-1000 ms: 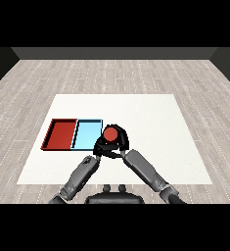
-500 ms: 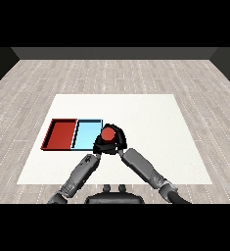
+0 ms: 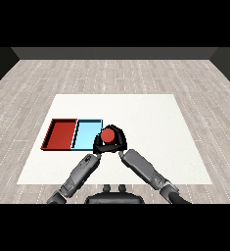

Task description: Pick the red can and put it in the red box

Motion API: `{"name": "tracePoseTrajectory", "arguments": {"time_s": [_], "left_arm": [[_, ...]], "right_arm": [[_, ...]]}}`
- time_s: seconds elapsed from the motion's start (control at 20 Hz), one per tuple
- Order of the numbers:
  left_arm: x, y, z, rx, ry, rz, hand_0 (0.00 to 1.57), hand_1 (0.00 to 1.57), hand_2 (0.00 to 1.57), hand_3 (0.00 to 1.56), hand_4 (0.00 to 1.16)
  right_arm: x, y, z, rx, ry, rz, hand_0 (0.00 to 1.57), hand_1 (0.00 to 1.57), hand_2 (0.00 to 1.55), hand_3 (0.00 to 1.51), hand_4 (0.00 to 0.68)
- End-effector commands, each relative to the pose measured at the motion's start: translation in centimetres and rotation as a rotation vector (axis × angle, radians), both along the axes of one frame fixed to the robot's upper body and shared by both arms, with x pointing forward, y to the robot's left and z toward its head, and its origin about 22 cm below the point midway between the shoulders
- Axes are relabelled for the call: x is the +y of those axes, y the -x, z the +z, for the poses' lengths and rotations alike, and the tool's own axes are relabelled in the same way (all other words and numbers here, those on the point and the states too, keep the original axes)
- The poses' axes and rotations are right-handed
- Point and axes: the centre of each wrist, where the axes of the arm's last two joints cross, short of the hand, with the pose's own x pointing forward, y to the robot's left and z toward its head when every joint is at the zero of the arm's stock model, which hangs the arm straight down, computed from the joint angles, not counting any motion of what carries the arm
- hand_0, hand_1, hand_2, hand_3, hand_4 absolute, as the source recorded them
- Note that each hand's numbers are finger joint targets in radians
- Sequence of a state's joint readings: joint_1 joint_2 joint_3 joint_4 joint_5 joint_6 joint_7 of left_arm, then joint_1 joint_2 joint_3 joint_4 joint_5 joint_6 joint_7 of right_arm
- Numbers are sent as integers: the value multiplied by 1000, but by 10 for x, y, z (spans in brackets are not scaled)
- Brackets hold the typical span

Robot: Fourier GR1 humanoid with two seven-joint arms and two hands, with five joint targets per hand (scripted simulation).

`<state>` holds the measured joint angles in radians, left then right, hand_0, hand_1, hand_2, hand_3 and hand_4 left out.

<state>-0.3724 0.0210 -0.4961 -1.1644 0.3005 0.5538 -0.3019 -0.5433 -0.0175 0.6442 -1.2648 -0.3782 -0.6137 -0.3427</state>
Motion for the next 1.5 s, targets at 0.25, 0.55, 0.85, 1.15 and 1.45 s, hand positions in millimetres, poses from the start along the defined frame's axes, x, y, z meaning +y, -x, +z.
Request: {"name": "tracePoseTrajectory", "arguments": {"time_s": [0.25, 0.55, 0.85, 1.15, 1.45], "left_arm": [[-20, 6, 17, -26, 11, 78, 1571, 1571, 1529, 1427, 966], [-7, -3, 12, -63, -9, 98, 1571, 1571, 1529, 1455, 1118], [-20, -13, 16, -90, -51, 99, 1571, 1571, 1541, 1466, 1123], [8, -1, 7, -28, -20, 106, 1571, 1571, 1571, 1509, 1145], [14, 15, -24, -28, -52, 137, 1571, 1571, 1571, 1486, 1129]], "right_arm": [[17, 15, 6, 38, -60, 24, 1453, 1453, 1440, 1379, 597], [3, 6, 1, 16, 24, 22, 0, 0, 0, 0, 0], [-5, 12, -1, 1, 8, 38, 0, 0, 0, 0, 0], [-15, 0, 21, -31, -30, -8, 0, 0, 0, 0, 0], [-60, -3, 26, -56, -71, -99, 0, 0, 0, 0, 0]]}}
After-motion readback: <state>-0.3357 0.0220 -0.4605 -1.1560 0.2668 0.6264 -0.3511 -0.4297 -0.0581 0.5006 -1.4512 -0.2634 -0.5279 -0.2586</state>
